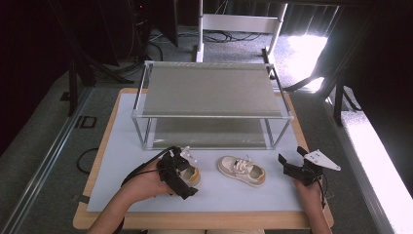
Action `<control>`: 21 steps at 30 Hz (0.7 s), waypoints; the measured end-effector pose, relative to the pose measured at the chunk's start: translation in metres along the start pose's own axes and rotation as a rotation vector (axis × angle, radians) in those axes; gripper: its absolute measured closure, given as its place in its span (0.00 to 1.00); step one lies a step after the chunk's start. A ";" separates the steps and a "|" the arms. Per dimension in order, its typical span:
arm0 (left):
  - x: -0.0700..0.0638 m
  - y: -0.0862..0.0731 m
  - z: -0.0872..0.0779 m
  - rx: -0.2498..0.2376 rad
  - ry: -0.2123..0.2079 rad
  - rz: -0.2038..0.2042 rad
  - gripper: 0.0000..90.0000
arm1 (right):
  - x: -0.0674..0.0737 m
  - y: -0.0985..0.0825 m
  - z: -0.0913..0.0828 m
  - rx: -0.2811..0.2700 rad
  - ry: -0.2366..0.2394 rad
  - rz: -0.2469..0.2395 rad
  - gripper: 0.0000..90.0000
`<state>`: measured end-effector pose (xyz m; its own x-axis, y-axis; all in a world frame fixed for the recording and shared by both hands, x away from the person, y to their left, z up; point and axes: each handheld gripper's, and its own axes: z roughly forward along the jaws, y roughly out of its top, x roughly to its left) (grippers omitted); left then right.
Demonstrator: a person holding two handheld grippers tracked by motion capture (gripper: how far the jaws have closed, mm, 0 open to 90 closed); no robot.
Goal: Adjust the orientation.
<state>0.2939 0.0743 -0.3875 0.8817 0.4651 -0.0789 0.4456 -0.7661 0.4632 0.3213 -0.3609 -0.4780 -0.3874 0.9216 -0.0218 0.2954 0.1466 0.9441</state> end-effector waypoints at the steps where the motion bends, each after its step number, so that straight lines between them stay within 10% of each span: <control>1: 0.000 0.000 0.000 0.000 0.000 0.000 0.01 | 0.000 0.000 0.000 0.000 0.000 0.000 0.16; 12: -0.012 0.019 0.006 0.041 0.014 0.020 0.02 | 0.000 0.000 0.000 0.001 0.002 0.000 0.16; 21: -0.013 0.024 0.020 0.077 0.015 0.020 0.23 | 0.000 0.000 0.000 0.001 0.002 -0.001 0.16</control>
<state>0.2958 0.0412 -0.3932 0.8885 0.4554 -0.0569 0.4390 -0.8071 0.3949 0.3215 -0.3610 -0.4780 -0.3895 0.9208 -0.0220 0.2960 0.1477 0.9437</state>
